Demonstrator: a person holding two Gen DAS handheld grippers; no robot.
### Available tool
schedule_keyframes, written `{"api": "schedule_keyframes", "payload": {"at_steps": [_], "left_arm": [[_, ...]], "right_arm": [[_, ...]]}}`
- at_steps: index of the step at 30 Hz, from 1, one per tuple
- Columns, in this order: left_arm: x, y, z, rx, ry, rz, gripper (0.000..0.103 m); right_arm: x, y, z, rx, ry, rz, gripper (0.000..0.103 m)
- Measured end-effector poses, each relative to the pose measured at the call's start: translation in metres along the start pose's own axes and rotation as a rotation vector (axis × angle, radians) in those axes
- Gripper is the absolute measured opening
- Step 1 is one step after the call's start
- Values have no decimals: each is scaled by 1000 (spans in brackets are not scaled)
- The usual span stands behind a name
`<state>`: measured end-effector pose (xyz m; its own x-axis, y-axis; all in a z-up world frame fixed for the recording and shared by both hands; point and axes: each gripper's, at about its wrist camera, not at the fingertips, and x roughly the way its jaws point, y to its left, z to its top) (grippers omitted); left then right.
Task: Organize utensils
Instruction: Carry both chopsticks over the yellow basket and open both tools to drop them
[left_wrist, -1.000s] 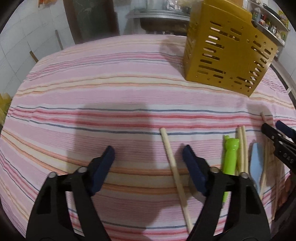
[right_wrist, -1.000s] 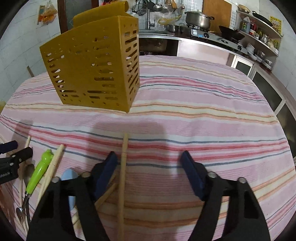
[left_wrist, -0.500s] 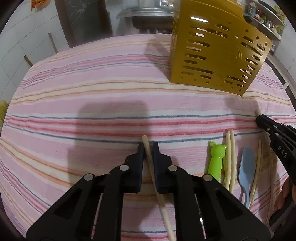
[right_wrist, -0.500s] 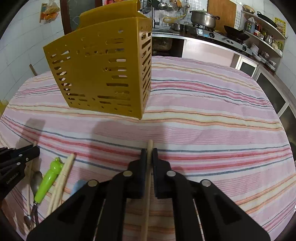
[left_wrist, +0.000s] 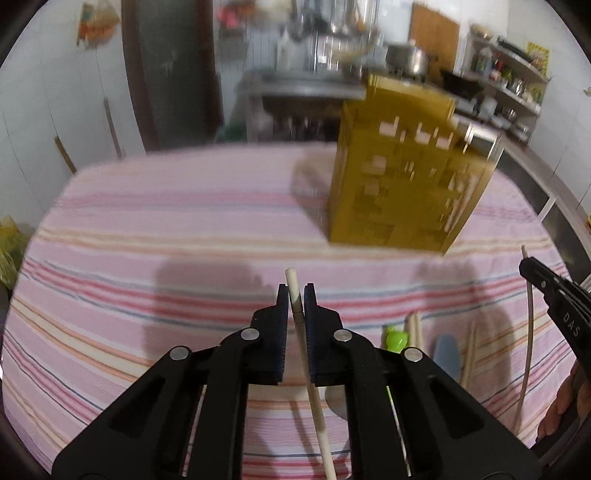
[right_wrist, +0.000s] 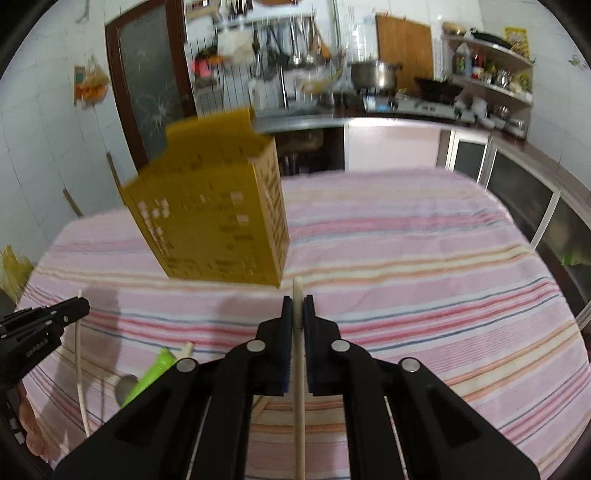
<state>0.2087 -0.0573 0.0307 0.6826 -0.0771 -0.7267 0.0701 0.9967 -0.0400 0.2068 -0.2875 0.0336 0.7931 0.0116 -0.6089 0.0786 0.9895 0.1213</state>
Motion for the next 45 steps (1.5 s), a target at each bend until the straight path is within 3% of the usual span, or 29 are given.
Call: {"api": "schedule_keyframes", "payload": {"at_steps": [6,11,18,22,29,37,41,45], "left_arm": [[-53,-5,6,67,-168,4,5],[-72,-1,13,93,-297,-3,5],[-89,9,19,71,-361,-46,4],[-106,9,38,66,-419,-73,4],[-139,-6,114,44,-550,-140,4],[-103,-33,207,28,-672,-207,4],[-59,-45,221,39,-708,-169,4],[-10,-47,218,27,-658,-176,4]], "right_arm": [[-34,10,6,-37,-140,-17,6],[-53,14,7,-31,-233,-23,6],[-73,16,9,-16,-336,-18,6],[-91,23,34,-18,-418,-4,6],[-107,40,109,-24,-564,1,6],[-79,51,182,0,-674,-7,6],[-41,52,192,21,-671,12,6],[2,52,182,5,-630,4,6]]}}
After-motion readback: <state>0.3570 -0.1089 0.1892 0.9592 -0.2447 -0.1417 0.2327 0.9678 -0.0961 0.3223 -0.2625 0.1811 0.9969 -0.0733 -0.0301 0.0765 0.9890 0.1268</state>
